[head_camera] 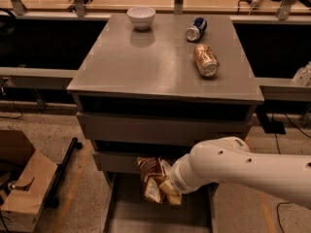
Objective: Place brown chip bag into bottom drawer
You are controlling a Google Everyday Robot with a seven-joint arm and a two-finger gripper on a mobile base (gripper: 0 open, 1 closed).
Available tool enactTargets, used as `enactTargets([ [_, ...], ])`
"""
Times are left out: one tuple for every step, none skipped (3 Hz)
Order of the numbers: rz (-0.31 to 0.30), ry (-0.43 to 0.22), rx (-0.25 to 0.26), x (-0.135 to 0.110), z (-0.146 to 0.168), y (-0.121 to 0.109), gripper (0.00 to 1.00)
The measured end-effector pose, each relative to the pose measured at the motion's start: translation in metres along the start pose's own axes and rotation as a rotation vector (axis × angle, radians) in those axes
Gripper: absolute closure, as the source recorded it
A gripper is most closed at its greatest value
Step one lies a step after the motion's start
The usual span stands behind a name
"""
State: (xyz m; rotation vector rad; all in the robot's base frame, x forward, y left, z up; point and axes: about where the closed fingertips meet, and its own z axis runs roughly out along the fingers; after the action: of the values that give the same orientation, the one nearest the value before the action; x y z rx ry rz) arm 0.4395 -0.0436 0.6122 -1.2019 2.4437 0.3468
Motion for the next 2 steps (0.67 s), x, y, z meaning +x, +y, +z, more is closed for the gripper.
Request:
enactTargets([
  [0.024,-0.024,-0.022,0.003,0.011,-0.008,1.0],
  [0.06,-0.029,-0.094,0.029,0.051,-0.024,1.0],
])
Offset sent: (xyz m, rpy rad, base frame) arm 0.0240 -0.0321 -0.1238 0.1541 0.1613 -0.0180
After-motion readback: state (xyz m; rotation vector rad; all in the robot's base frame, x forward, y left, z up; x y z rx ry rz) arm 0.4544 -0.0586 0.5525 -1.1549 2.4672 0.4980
